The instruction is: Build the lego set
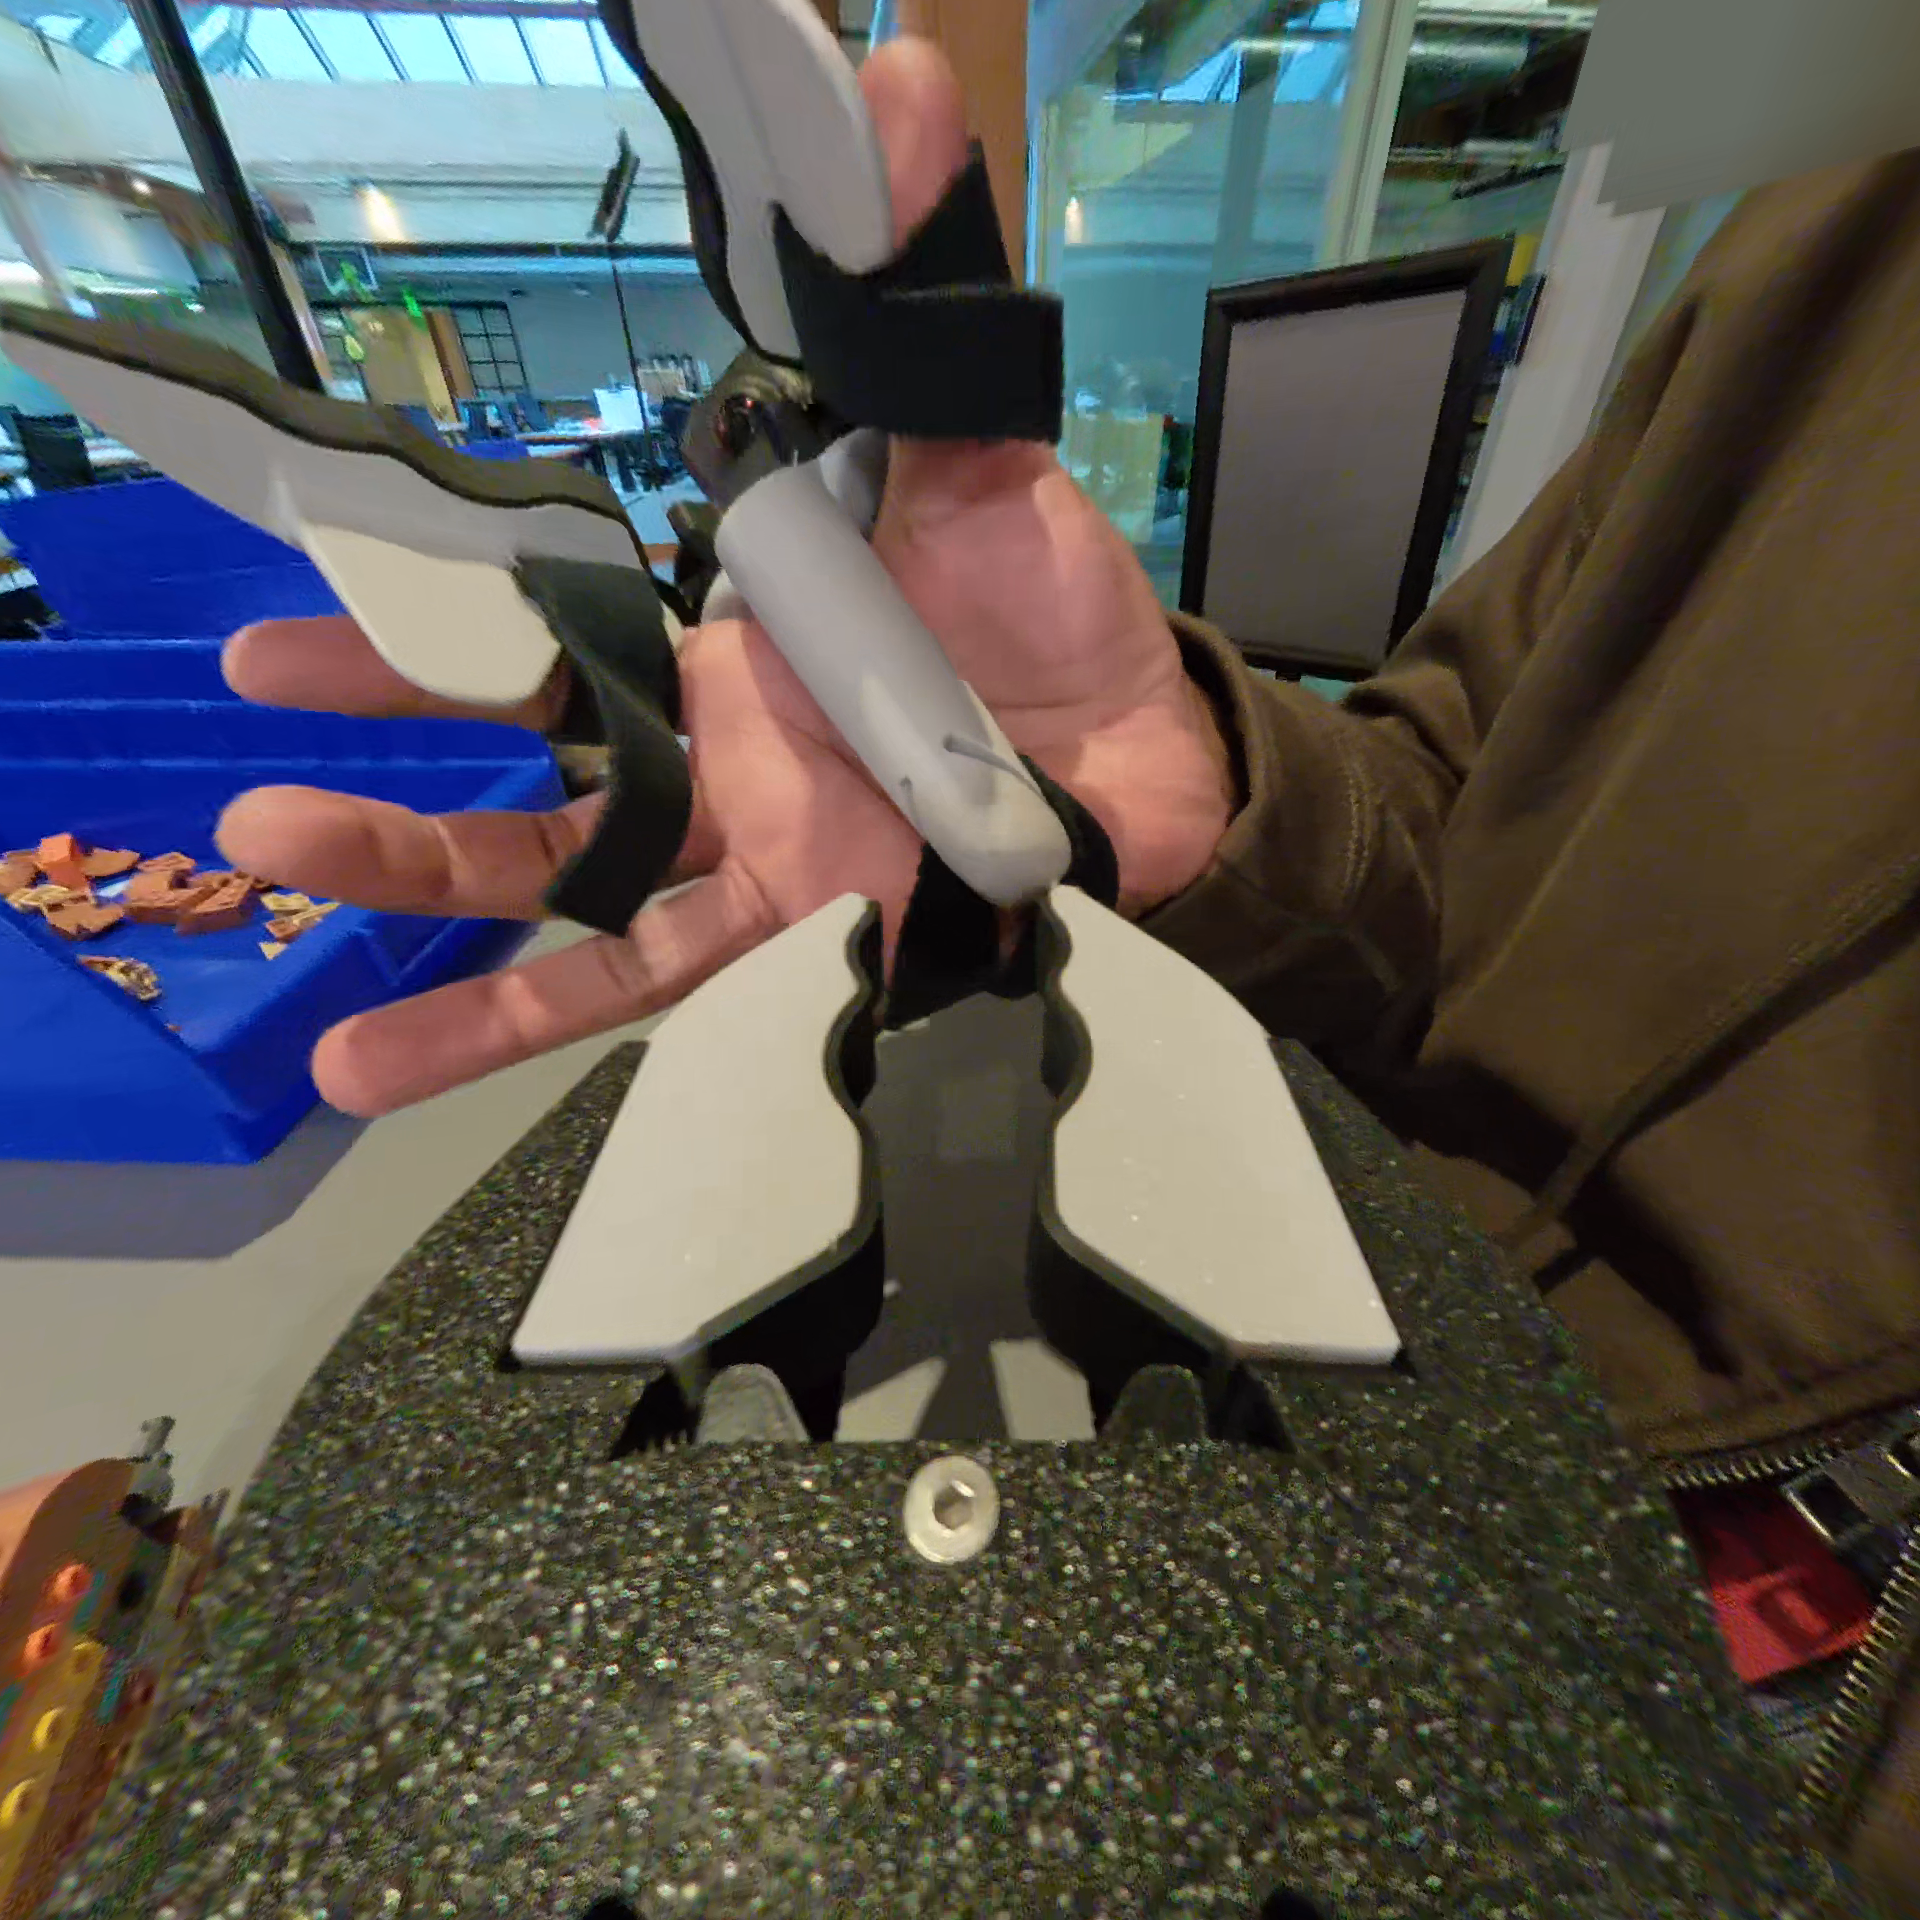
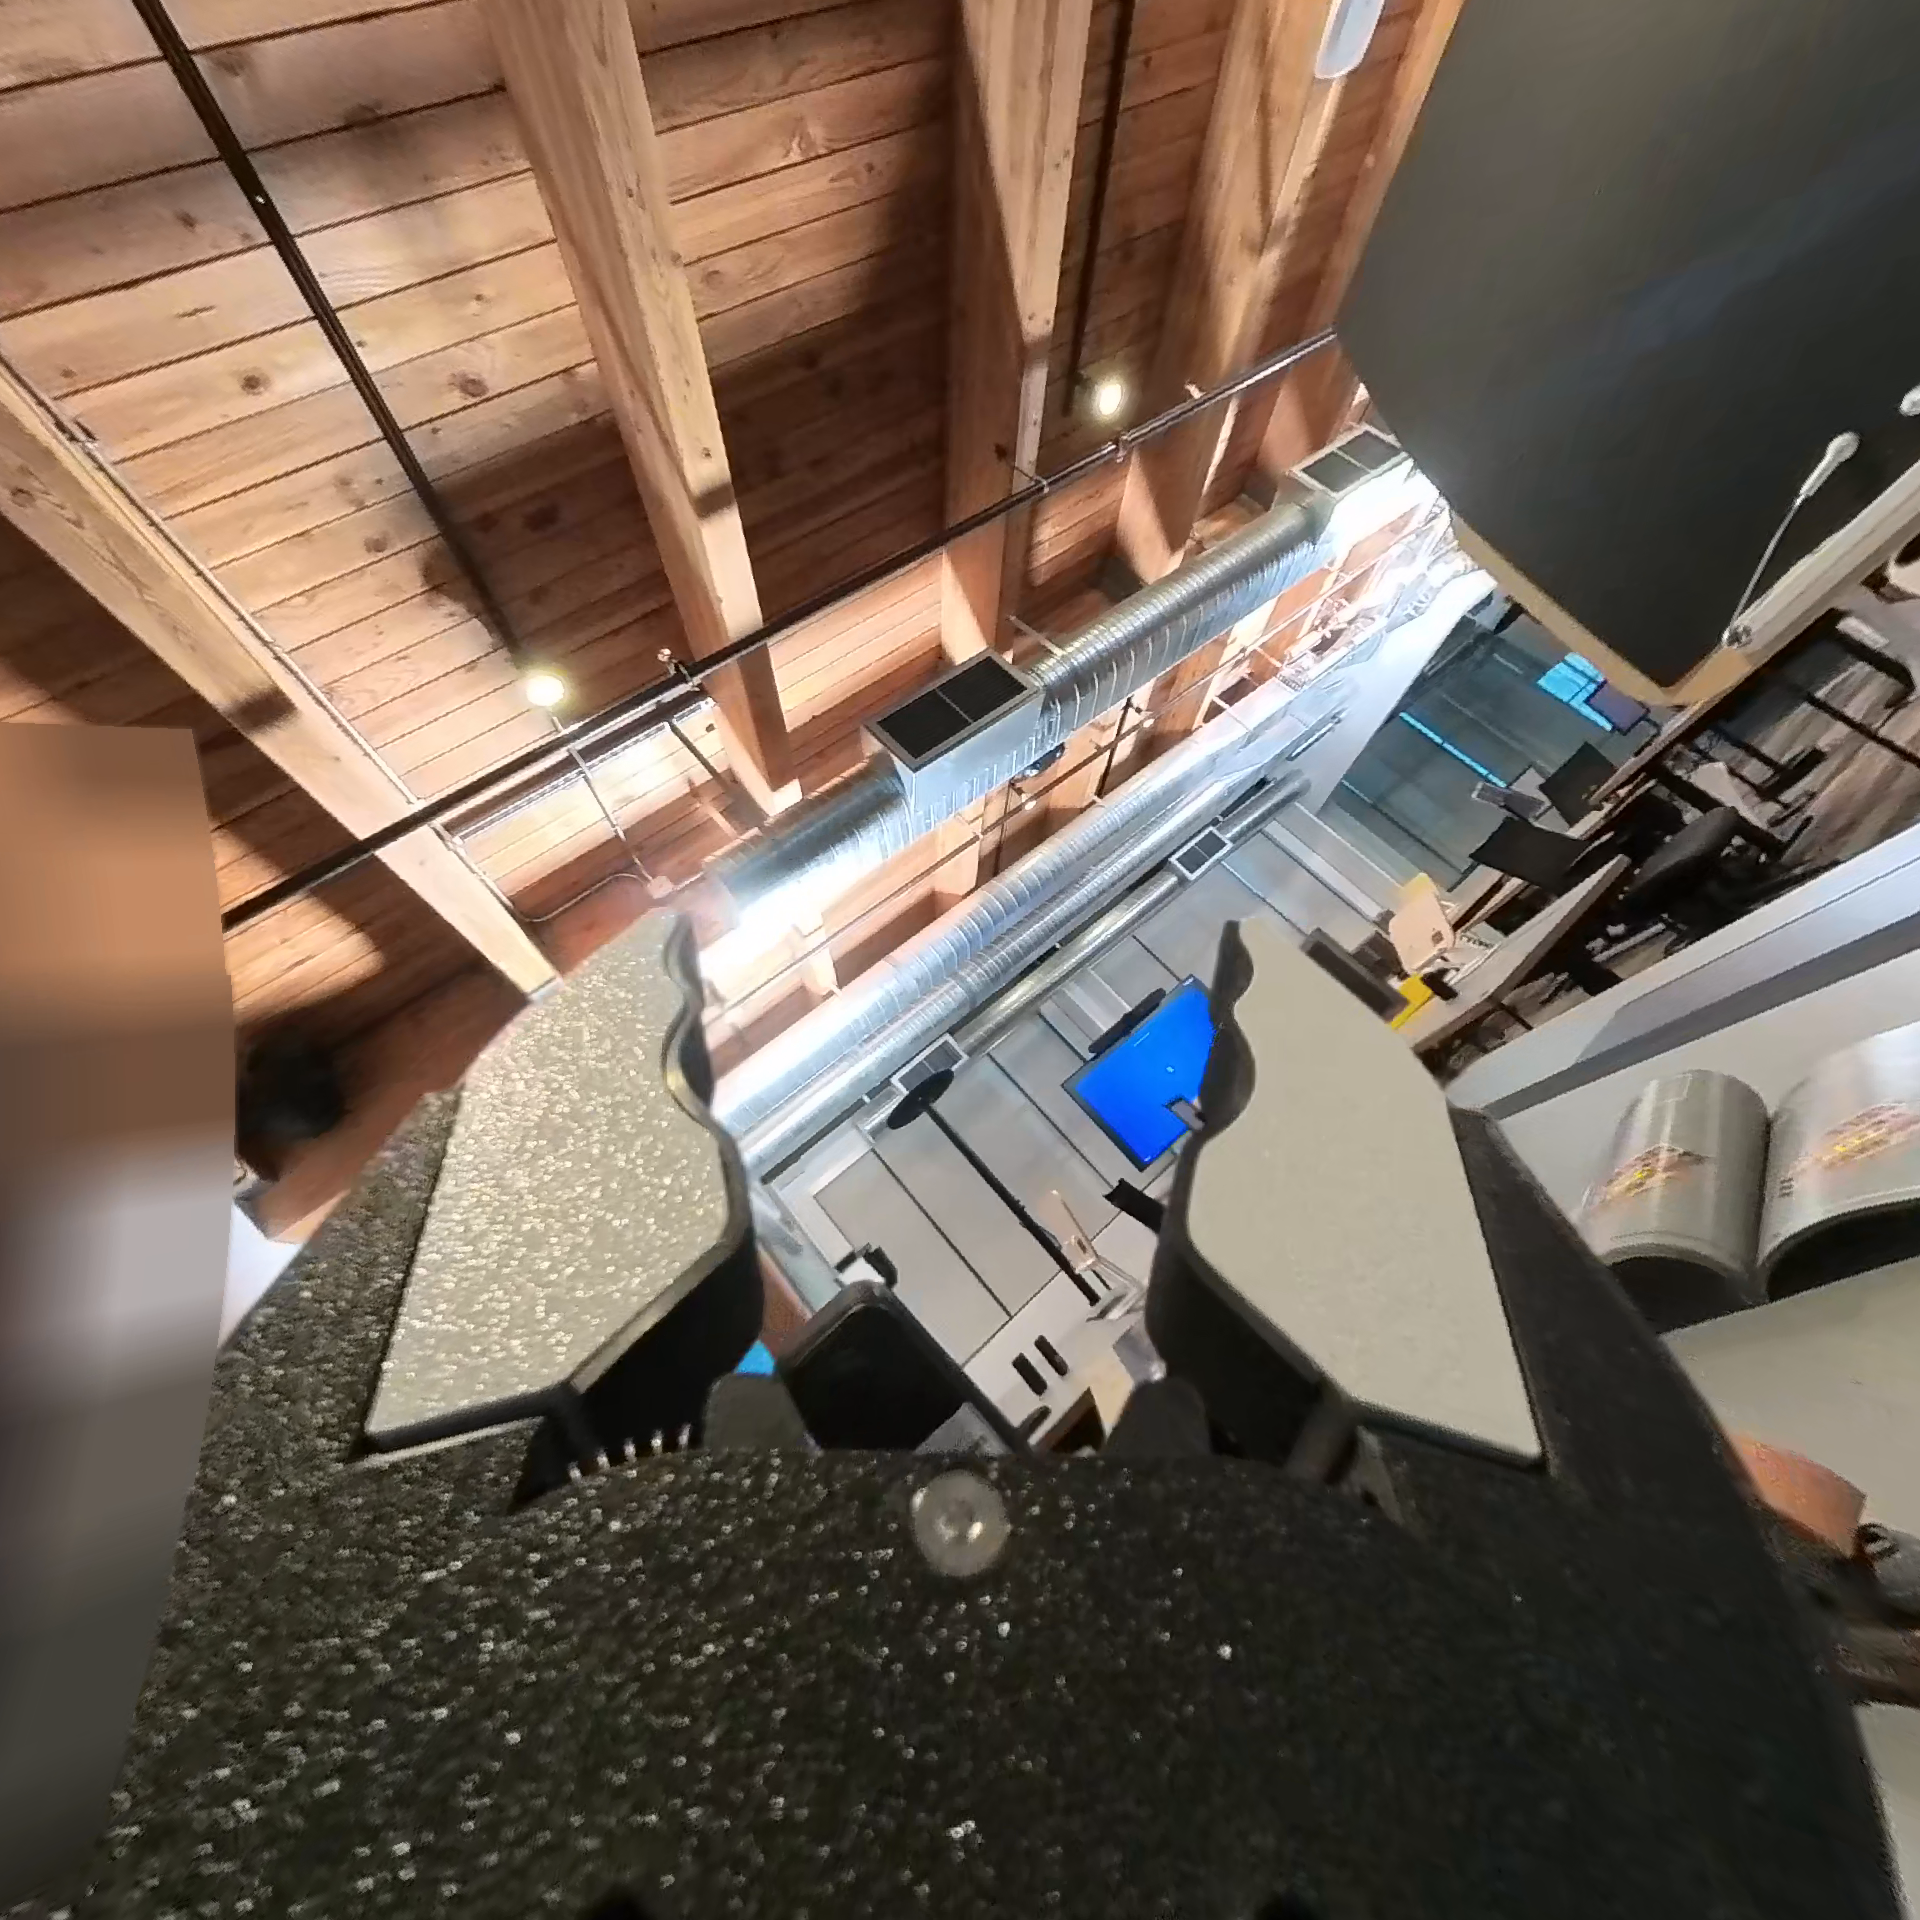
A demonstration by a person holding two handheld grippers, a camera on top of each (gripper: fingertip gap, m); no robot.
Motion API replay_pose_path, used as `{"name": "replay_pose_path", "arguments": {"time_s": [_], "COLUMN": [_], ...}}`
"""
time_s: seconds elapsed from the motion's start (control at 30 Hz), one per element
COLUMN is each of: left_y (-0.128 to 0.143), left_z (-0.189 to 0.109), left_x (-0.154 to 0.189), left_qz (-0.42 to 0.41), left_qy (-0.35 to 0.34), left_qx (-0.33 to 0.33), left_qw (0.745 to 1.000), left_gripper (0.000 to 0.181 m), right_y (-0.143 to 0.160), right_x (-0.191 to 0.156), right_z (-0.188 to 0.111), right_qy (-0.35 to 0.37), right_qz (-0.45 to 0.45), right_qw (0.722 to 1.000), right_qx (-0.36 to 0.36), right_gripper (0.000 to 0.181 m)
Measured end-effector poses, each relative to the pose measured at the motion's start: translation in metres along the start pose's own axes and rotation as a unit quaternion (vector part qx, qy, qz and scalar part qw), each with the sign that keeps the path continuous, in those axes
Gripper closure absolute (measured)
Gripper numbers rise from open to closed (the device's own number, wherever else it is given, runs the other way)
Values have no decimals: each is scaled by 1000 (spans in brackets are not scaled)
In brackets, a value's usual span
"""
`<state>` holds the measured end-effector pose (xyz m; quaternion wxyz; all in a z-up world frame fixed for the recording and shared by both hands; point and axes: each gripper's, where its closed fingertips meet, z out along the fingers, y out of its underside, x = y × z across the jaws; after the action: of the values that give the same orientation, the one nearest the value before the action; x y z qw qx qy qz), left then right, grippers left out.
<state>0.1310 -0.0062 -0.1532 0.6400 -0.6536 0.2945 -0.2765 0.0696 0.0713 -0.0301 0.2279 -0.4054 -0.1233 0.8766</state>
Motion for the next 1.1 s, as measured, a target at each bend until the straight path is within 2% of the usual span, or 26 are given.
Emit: {"name": "replay_pose_path", "arguments": {"time_s": [0.07, 0.13, 0.3, 0.47, 0.57, 0.63, 0.7, 0.77, 0.83, 0.97, 1.1], "left_y": [4, 9, 12, -4, -13, -12, -11, -14, -19, -15, 4], "left_z": [1, 5, 6, 9, 9, 10, 6, -9, -35, -100, -147], "left_x": [4, 11, 24, 32, 32, 23, 6, -17, -49, -127, -197], "left_qz": [3, 7, -31, -135, -156, -120, -97, -80, -60, -8, 47], "left_qy": [13, 27, 82, 142, 158, 124, 67, 3, -85, -269, -352], "left_qx": [-10, -23, -30, 25, 54, 49, 40, 40, 33, -65, -217], "left_qw": [1000, 999, 996, 980, 974, 984, 992, 996, 994, 961, 909], "left_gripper": [153, 146, 148, 156, 160, 157, 140, 136, 136, 135, 123], "right_y": [3, 6, 10, 4, 5, 4, -10, -22, -29, -29, -13], "right_x": [0, 3, -2, -32, -46, -45, -33, -25, -9, 29, 58], "right_z": [0, 1, 0, 3, 7, 8, 9, 10, 12, 10, 7], "right_qy": [1, 4, -22, -80, -94, -90, -54, -33, 1, 61, 55], "right_qz": [1, 2, 27, 16, -13, -60, -126, -188, -247, -331, -371], "right_qw": [1000, 1000, 999, 996, 995, 994, 991, 982, 968, 929, 890], "right_qx": [-3, -10, -28, -23, -30, -31, 1, 1, -40, -156, -259], "right_gripper": [87, 87, 93, 105, 110, 118, 121, 128, 138, 147, 154]}}
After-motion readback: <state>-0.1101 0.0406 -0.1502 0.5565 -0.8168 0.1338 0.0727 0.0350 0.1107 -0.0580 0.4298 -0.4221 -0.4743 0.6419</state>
